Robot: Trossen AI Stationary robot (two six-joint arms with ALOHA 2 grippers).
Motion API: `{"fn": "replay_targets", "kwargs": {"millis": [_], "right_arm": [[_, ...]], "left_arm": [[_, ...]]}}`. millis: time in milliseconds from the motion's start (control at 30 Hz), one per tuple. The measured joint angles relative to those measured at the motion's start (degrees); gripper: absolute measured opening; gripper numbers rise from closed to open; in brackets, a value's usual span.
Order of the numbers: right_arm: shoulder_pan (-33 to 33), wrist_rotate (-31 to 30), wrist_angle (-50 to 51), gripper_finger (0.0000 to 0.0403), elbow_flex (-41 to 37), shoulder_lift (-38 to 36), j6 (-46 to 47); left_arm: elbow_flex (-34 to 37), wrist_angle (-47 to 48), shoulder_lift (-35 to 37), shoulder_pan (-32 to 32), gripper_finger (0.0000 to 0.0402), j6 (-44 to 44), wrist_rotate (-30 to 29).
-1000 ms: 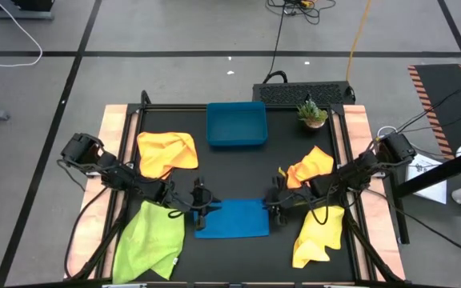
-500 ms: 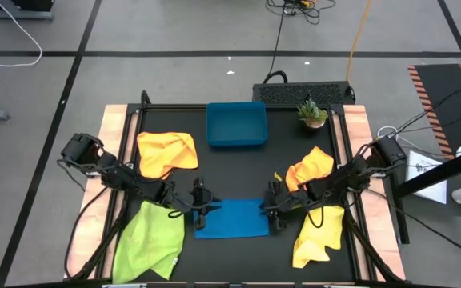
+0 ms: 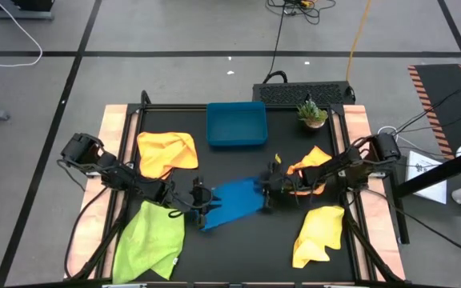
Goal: Fold microfiber towels
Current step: Fold the blue microfiber cloth
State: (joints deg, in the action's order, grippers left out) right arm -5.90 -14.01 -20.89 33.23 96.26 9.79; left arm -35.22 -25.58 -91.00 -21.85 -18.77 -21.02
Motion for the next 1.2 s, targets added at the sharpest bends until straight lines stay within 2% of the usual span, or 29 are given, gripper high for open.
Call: {"fn": "replay_targets", "kwargs": {"millis": [133,233,333,500,633,800,933,1033,1200], "right_arm": [[4.9,-4.0,-1.1,0.0116,-0.1,-0.3,0.7],[6.5,-1.5,-1.0,0.0116,-0.3,-2.4,1.8],[5.2,3.3,-2.6,0.0116,-0.2,-6.0,1.7],[0.2,3.9,-2.7,0.0116,-0.2,-10.6,1.3],[-3.9,5.4,-2.2,0.0116,-0.2,-10.6,1.5],[-7.1,5.3,-1.7,0.0116,-0.1,-7.6,1.6],[-7.3,4.8,-0.2,0.0116,-0.2,-6.2,3.5],[-6.9,2.7,1.4,0.0116,-0.2,-6.0,4.6],[-5.6,-0.4,3.6,0.0116,-0.2,-6.0,4.7]], "left_arm": [[0.0,0.0,0.0,0.0,0.0099,-1.1,0.0],[0.0,0.0,0.0,-0.1,0.0099,-1.5,0.0],[0.0,0.2,0.0,-0.3,0.0099,-1.5,0.0],[0.0,1.4,0.0,-0.5,0.0099,-1.8,0.0],[0.0,5.3,0.0,-0.4,0.0099,-4.6,0.0],[0.0,13.9,0.0,0.0,0.0099,-12.5,-1.8],[0.0,18.2,0.0,0.5,0.0099,-18.3,-2.6],[0.0,18.3,-0.6,0.4,0.0099,-20.6,-2.4],[0.0,15.3,-3.0,0.3,0.0099,-25.1,2.4]]}}
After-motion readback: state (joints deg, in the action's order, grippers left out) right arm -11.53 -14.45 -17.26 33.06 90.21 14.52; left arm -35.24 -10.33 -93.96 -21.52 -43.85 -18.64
